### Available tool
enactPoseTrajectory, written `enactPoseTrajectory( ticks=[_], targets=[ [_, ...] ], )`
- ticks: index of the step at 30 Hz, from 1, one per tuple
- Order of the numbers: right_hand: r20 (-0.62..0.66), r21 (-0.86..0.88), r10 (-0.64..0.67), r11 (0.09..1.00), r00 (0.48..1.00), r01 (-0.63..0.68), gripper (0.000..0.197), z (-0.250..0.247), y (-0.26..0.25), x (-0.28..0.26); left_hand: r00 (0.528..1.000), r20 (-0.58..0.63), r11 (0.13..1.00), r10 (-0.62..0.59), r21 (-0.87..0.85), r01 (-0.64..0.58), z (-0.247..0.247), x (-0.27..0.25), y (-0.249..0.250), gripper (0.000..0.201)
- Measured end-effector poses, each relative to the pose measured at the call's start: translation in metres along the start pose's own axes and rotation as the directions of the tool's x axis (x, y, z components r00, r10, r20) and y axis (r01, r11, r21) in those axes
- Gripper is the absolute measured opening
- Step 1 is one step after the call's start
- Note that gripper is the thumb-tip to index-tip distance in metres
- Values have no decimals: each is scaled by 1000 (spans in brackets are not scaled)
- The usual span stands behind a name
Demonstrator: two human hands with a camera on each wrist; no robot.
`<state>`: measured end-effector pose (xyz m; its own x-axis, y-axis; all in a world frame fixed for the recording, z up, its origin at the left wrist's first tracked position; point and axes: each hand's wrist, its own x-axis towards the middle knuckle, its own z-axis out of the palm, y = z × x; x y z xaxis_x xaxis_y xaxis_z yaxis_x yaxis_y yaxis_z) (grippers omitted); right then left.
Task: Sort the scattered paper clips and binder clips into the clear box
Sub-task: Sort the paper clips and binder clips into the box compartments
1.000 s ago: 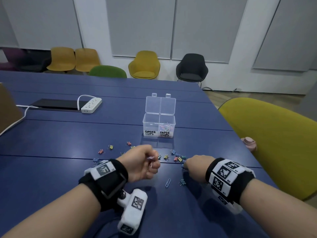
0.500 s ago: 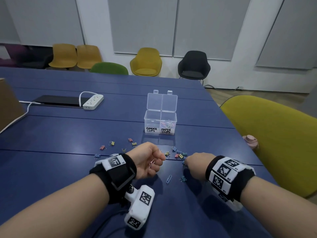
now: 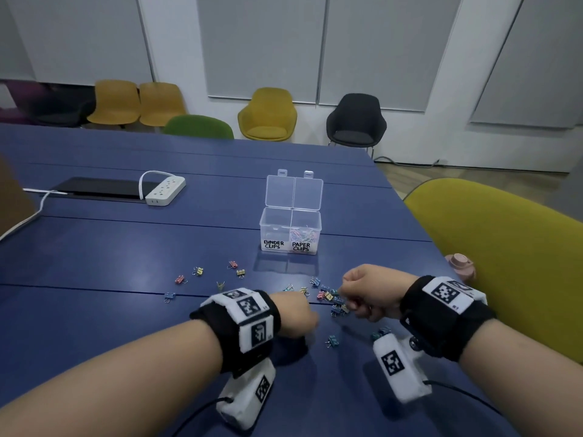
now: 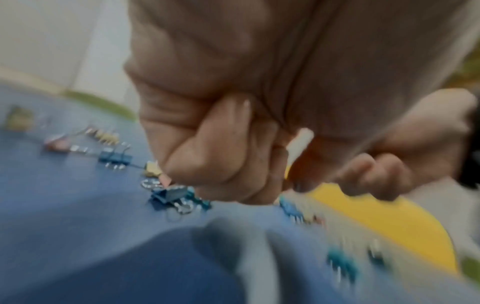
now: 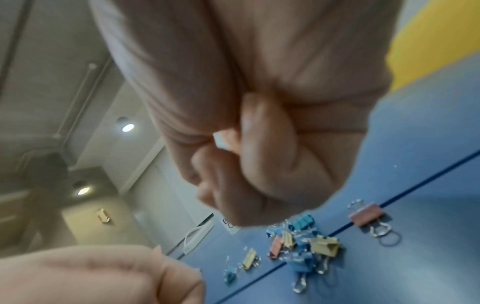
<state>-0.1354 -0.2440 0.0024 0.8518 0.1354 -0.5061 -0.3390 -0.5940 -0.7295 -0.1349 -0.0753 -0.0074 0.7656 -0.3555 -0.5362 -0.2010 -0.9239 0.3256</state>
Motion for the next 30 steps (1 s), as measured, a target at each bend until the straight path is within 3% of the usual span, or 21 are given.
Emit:
enactPoseTrajectory(
  ticks=[1,2,4,6,11,16,19,23,25,27,29,30],
  targets=[
    [24,47,1,999,1000,-2,26,-3,-1,2,999,34,965,-41,-258,48,-7,4,-4,22],
    [45,93,5,996,999,-9,26,-7,-2,5,995,72,850,-68,-518,96,-16,6,-7,19],
    [64,159,20,987,998,-30,24,-16,-6,14,995,62,602,-77,-792,96,-39,13,-13,17],
    [44,153,36,987,998,-42,22,-26,-14,25,997,-22,430,-76,-903,13,-64,22,-16,19],
    [-91,155,-13,988,996,27,32,-52,-52,53,961,-254,233,-109,-946,-224,-114,57,-7,18],
    [-310,336,-55,927,949,164,37,-63,-96,89,923,-354,285,-153,-910,-302,-132,101,9,27],
    [-343,398,-64,894,937,207,31,-65,-110,109,921,-349,230,-174,-924,-306,-130,118,8,28],
    [-318,307,-98,930,943,200,24,-63,-105,120,907,-379,132,-183,-924,-359,-130,115,-3,36],
    [-371,260,-145,932,917,252,26,-61,-100,108,905,-398,94,-151,-917,-387,-131,101,-12,36],
    [-410,290,-165,909,897,299,26,-59,-88,89,895,-431,177,-119,-896,-408,-131,81,-26,32],
    [-386,206,-200,933,900,296,19,-57,-66,60,876,-470,414,-109,-823,-389,-126,58,-48,21],
    [-339,76,-209,966,917,248,13,-56,-54,41,864,-491,548,-109,-755,-360,-121,48,-62,15]
  ],
)
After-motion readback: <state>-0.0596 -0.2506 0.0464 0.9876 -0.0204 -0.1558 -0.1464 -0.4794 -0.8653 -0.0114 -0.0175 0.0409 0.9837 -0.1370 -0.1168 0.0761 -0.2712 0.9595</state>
